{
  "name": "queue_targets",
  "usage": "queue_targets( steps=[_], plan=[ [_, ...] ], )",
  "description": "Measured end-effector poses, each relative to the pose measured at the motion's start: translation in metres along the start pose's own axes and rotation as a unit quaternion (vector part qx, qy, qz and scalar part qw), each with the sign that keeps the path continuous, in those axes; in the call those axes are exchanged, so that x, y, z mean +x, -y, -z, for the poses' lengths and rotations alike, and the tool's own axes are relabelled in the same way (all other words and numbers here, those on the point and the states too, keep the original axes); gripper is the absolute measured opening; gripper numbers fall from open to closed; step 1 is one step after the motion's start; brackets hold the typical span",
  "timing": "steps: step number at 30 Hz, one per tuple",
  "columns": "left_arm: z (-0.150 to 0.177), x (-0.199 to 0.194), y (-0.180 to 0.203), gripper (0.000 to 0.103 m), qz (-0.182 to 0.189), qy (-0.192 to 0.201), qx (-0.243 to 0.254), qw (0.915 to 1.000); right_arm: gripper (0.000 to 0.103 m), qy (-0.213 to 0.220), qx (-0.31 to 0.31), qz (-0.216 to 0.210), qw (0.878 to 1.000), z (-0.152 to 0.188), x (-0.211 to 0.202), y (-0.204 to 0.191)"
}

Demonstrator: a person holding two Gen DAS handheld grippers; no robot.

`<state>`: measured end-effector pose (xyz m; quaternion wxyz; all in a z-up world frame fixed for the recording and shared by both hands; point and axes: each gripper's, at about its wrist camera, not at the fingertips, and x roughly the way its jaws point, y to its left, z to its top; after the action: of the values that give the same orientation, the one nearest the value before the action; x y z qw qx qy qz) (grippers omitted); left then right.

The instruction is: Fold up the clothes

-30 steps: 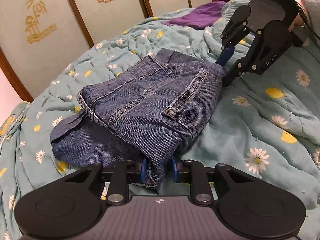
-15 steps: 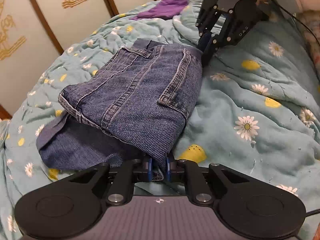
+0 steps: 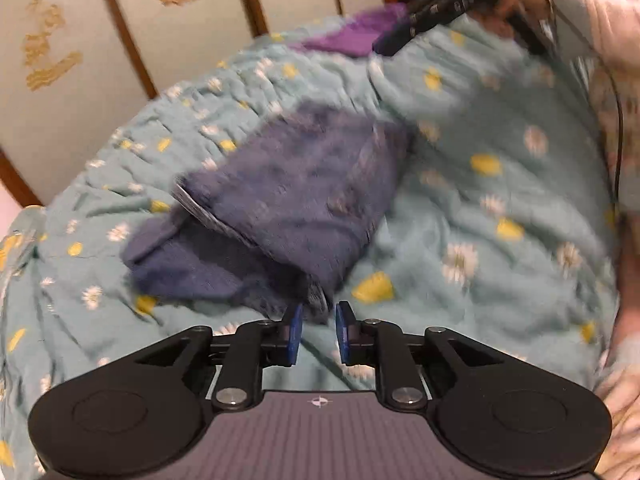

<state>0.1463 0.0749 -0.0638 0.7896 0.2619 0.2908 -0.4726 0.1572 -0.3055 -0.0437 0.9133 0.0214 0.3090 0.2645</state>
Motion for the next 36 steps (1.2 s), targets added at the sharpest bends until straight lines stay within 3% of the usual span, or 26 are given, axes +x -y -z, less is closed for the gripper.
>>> queue_targets(
  steps=[3, 4, 7, 10, 12, 16, 19, 20, 22, 25, 26, 29, 33, 36],
  plan=[
    [-0.019, 0.007, -0.009, 0.023, 0.010, 0.036, -0.061, 0.9974, 0.014, -0.024, 0.021, -0.016, 0.999, -0.002, 0.026, -0.007],
    [-0.026, 0.015, -0.010, 0.023, 0.012, 0.036, -0.071, 0.9967, 0.014, -0.054, 0.019, -0.014, 0.998, 0.003, 0.043, -0.010],
    [-0.038, 0.061, -0.003, 0.019, 0.023, -0.021, -0.044, 0.9986, 0.013, -0.126, 0.012, 0.008, 0.992, 0.020, 0.080, -0.011],
    [-0.030, 0.083, 0.004, 0.019, 0.033, -0.057, -0.020, 0.9976, 0.010, -0.155, 0.033, 0.001, 0.987, 0.037, 0.093, 0.002],
    [-0.021, 0.091, -0.001, 0.019, 0.042, -0.064, -0.057, 0.9954, 0.010, -0.162, 0.043, -0.010, 0.986, 0.041, 0.094, 0.009],
    [-0.023, 0.083, -0.002, 0.019, 0.039, -0.064, -0.052, 0.9958, 0.000, -0.166, 0.067, -0.011, 0.984, 0.043, 0.091, 0.017],
    [-0.023, 0.063, -0.013, 0.019, 0.030, -0.053, -0.085, 0.9945, 0.001, -0.153, 0.087, -0.010, 0.984, 0.037, 0.082, 0.018],
    [-0.019, 0.054, -0.020, 0.019, 0.024, -0.045, -0.111, 0.9925, 0.008, -0.143, 0.087, -0.011, 0.986, 0.033, 0.077, 0.016],
    [-0.008, 0.040, -0.030, 0.026, 0.021, -0.036, -0.160, 0.9862, 0.009, -0.118, 0.067, -0.008, 0.991, 0.022, 0.065, 0.003],
    [0.012, 0.031, -0.055, 0.029, 0.031, -0.006, -0.294, 0.9554, 0.010, -0.075, 0.050, -0.018, 0.996, 0.009, 0.054, -0.016],
    [0.022, 0.032, -0.066, 0.030, 0.045, 0.011, -0.358, 0.9327, 0.011, -0.069, 0.053, -0.028, 0.996, 0.006, 0.055, -0.019],
    [0.038, 0.047, -0.082, 0.030, 0.050, 0.012, -0.450, 0.8917, 0.015, -0.072, 0.086, -0.067, 0.991, 0.007, 0.070, -0.023],
    [0.042, 0.058, -0.090, 0.030, 0.034, 0.026, -0.488, 0.8721, 0.015, -0.095, 0.112, -0.080, 0.986, 0.018, 0.086, -0.022],
    [0.045, 0.065, -0.107, 0.038, -0.010, 0.044, -0.529, 0.8472, 0.015, -0.098, 0.105, -0.084, 0.986, 0.021, 0.093, -0.028]
  ],
)
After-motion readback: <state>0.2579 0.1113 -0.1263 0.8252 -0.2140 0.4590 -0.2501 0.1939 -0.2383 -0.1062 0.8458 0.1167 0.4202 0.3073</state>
